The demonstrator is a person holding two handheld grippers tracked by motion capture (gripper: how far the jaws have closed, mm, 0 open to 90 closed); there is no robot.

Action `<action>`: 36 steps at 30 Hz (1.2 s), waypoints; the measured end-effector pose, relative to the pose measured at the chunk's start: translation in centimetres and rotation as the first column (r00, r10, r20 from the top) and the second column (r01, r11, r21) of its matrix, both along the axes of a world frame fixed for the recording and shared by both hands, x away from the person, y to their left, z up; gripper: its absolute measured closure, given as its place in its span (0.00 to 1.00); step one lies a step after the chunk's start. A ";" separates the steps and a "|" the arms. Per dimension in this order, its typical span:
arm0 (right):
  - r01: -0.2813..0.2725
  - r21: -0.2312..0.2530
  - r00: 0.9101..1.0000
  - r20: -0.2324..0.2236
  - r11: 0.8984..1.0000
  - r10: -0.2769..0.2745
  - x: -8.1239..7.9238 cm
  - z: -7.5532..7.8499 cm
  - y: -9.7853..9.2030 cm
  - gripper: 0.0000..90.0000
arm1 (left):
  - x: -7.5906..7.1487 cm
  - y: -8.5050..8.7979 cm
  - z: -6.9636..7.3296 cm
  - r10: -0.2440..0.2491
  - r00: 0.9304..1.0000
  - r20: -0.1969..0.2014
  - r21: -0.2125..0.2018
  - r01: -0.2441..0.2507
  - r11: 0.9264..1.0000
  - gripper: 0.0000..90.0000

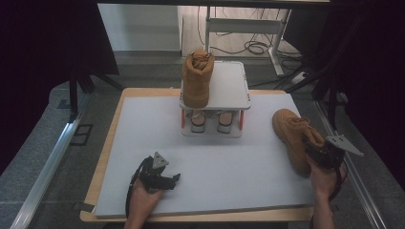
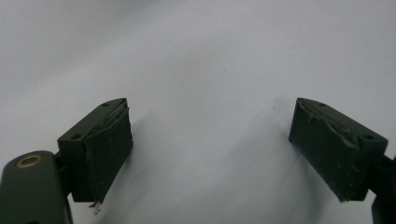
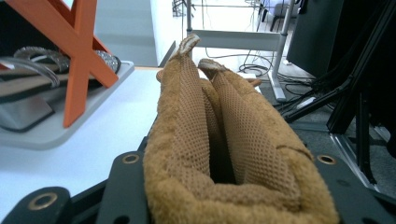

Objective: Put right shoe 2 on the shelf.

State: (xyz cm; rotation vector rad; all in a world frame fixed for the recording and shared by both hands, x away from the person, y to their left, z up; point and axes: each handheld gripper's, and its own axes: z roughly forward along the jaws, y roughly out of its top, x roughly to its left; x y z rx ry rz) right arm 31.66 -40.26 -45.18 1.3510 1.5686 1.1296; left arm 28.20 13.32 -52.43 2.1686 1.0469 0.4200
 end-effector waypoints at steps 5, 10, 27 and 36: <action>-0.008 0.002 1.000 0.010 1.000 0.008 -0.1 0.7 0.4 0.60 | 0.0 0.0 0.0 0.001 1.000 0.000 0.000 -0.001 1.000 0.15; -0.017 0.003 0.999 0.031 1.000 0.016 -0.2 1.6 1.1 0.61 | 0.0 0.0 0.0 0.001 1.000 0.000 0.000 -0.001 1.000 0.15; -0.037 0.018 0.994 0.099 0.999 0.035 -0.1 4.9 3.0 0.60 | 0.0 0.0 0.0 0.001 1.000 0.004 -0.002 -0.001 1.000 0.15; -0.047 0.007 0.991 0.127 0.999 0.046 0.3 6.9 4.0 0.61 | 0.0 0.0 0.0 0.001 1.000 0.003 -0.002 -0.001 1.000 0.15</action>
